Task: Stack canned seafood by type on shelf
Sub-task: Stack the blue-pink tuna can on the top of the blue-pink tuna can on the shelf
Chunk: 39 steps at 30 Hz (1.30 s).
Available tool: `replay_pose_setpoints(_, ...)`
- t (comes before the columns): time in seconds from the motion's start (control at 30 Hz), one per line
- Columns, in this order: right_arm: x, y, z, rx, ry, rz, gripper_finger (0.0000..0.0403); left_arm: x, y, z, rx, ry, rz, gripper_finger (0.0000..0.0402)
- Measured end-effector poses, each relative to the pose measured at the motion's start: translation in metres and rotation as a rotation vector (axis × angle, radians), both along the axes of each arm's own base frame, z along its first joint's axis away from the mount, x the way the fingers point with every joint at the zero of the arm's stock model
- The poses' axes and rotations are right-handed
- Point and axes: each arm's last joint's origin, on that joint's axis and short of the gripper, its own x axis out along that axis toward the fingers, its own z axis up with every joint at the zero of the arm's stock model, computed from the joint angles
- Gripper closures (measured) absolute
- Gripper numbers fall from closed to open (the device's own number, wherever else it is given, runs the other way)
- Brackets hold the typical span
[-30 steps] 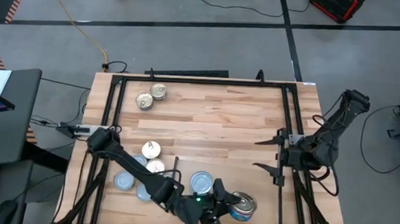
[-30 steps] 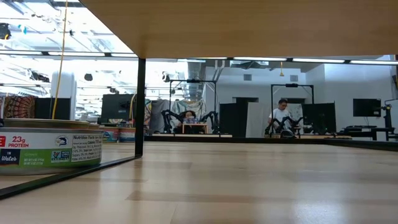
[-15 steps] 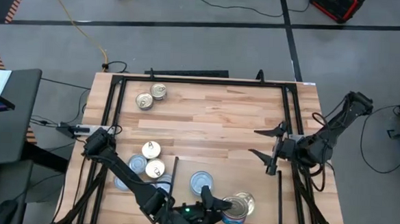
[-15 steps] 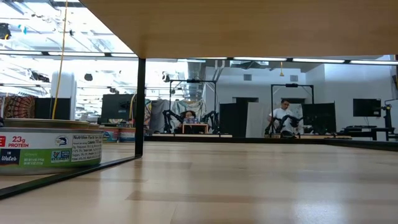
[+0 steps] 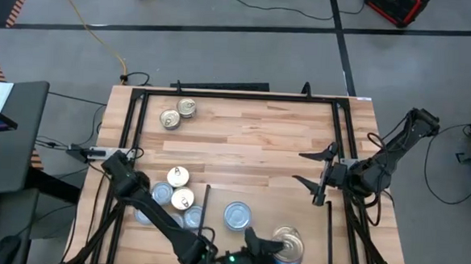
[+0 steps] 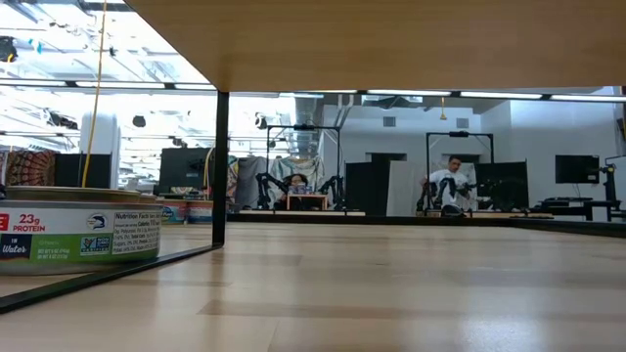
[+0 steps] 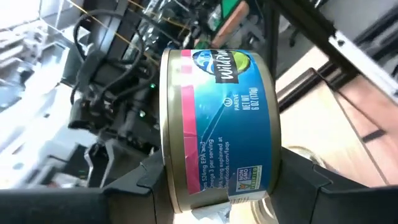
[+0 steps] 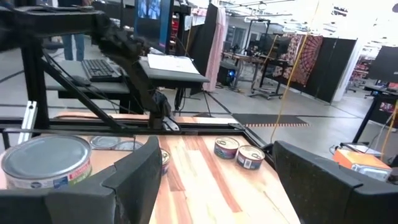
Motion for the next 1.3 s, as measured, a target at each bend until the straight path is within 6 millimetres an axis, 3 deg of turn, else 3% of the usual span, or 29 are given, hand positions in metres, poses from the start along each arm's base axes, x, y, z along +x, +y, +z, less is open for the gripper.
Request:
replay_pose_setpoints(0.17, 0.0, 0.0, 0.0, 0.003, -0.002, 0.002, 0.0072, 0.008, -0.003, -0.016, 0.103, 0.025, 0.069, 0.0212)
replay_pose_setpoints(0.37, -0.001, 0.001, 0.0, 0.005, -0.002, 0.007, 0.0072, -0.003, 0.002, 0.008, 0.078, 0.031, 0.128, 0.0212)
replay_pose_setpoints(0.53, 0.0, 0.0, 0.0, 0.004, -0.001, 0.003, 0.0072, -0.004, -0.004, -0.01, 0.156, 0.135, 0.066, 0.0212)
replay_pose_setpoints(0.83, 0.0, -0.001, 0.0, 0.004, 0.0, -0.002, 0.0072, -0.001, -0.003, -0.02, 0.154, 0.212, -0.085, 0.0212)
replay_pose_setpoints(1.3, 0.0, -0.001, 0.0, 0.003, 0.001, -0.002, 0.0072, 0.024, 0.033, -0.024, 0.102, 0.24, -0.068, 0.0212)
